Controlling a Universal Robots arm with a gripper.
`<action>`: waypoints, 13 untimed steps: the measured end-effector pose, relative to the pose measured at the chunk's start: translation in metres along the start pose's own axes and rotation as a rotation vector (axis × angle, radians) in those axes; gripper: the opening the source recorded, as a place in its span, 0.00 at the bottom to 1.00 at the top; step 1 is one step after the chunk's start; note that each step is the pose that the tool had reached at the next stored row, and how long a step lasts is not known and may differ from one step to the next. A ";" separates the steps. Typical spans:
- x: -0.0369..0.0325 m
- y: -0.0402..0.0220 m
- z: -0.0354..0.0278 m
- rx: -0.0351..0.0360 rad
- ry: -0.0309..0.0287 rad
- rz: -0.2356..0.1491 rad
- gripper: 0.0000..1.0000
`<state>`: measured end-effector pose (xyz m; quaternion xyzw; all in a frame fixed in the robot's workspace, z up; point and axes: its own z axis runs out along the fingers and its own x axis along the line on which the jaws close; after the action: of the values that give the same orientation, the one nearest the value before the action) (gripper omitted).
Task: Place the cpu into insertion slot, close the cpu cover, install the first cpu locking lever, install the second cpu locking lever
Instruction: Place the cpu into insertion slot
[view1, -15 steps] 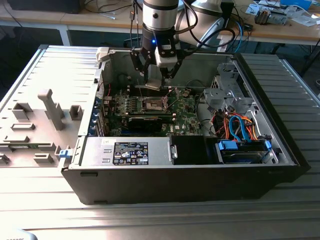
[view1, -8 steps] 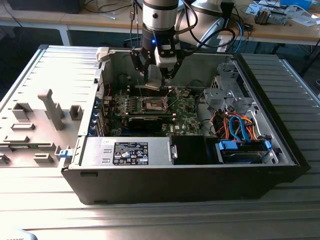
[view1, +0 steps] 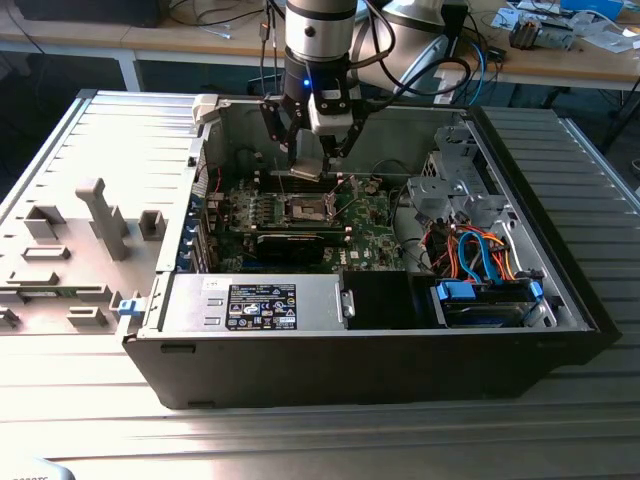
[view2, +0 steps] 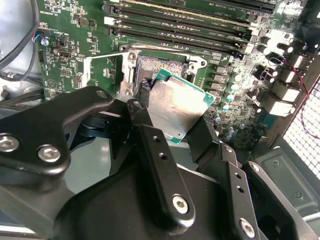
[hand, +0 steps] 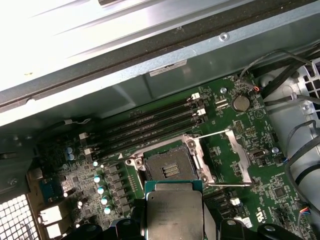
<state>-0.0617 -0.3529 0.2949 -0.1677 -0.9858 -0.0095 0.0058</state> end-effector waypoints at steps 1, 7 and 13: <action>0.0000 0.0000 0.0000 0.0000 0.0000 0.002 0.55; 0.0000 0.0000 0.0000 0.0007 -0.0005 0.010 0.55; 0.0000 0.0000 0.0001 0.0019 -0.0012 0.023 0.55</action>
<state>-0.0617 -0.3529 0.2948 -0.1790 -0.9838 -0.0084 0.0055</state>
